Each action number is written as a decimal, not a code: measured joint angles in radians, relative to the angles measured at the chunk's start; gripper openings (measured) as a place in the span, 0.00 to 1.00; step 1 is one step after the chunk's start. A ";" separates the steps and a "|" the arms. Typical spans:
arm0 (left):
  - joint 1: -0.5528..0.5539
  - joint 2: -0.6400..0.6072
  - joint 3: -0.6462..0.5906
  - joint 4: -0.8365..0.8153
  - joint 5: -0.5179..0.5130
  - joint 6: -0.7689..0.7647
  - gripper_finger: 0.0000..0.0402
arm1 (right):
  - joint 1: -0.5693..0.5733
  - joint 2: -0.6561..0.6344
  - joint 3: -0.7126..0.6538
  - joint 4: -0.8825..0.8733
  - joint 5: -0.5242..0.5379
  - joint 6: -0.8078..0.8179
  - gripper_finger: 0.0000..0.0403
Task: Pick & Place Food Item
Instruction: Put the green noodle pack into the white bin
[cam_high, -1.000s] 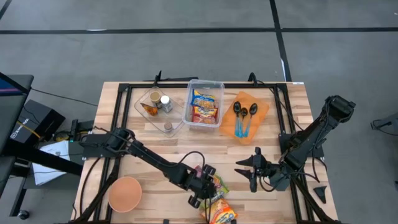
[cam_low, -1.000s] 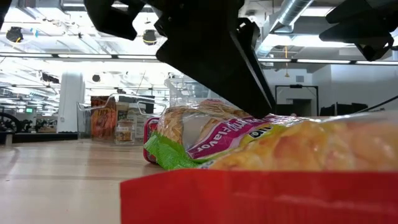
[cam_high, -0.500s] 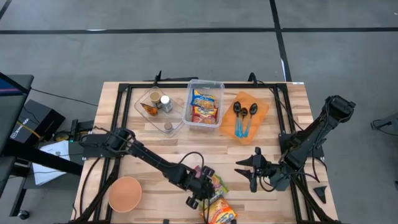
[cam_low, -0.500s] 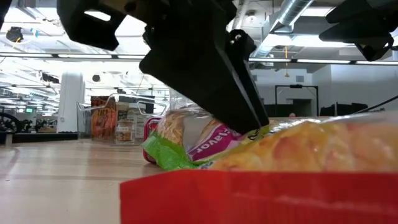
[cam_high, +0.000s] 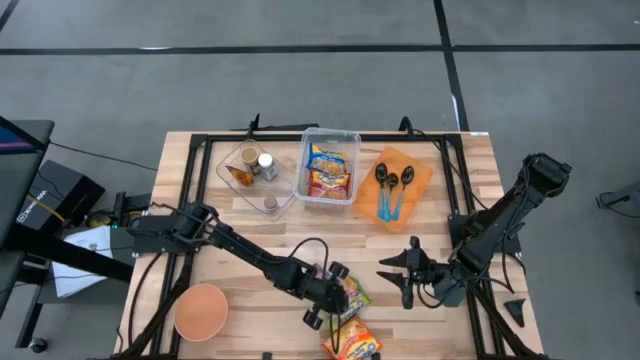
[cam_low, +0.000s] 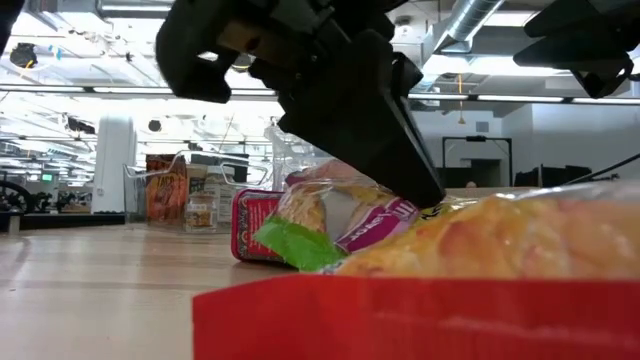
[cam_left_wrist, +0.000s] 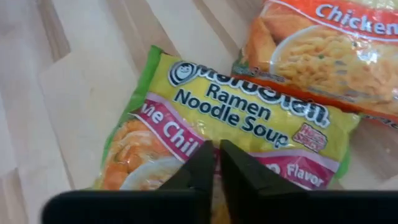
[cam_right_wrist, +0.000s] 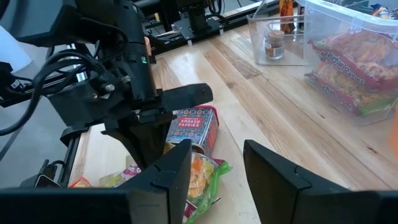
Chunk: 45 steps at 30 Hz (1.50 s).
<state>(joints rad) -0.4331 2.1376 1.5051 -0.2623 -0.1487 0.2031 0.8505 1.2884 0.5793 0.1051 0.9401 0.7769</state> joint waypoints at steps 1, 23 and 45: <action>0.006 0.000 0.000 -0.004 0.015 -0.002 0.03 | 0.000 0.000 0.000 0.000 0.000 0.000 0.36; -0.003 -0.006 0.001 0.024 0.048 -0.028 0.46 | 0.000 0.000 0.000 0.000 -0.005 0.000 0.36; 0.022 0.023 0.002 0.051 0.071 0.000 0.02 | 0.000 0.000 0.000 -0.003 -0.024 0.001 0.36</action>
<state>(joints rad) -0.4112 2.1609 1.5074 -0.2113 -0.0775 0.2034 0.8505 1.2884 0.5793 0.1020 0.9157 0.7774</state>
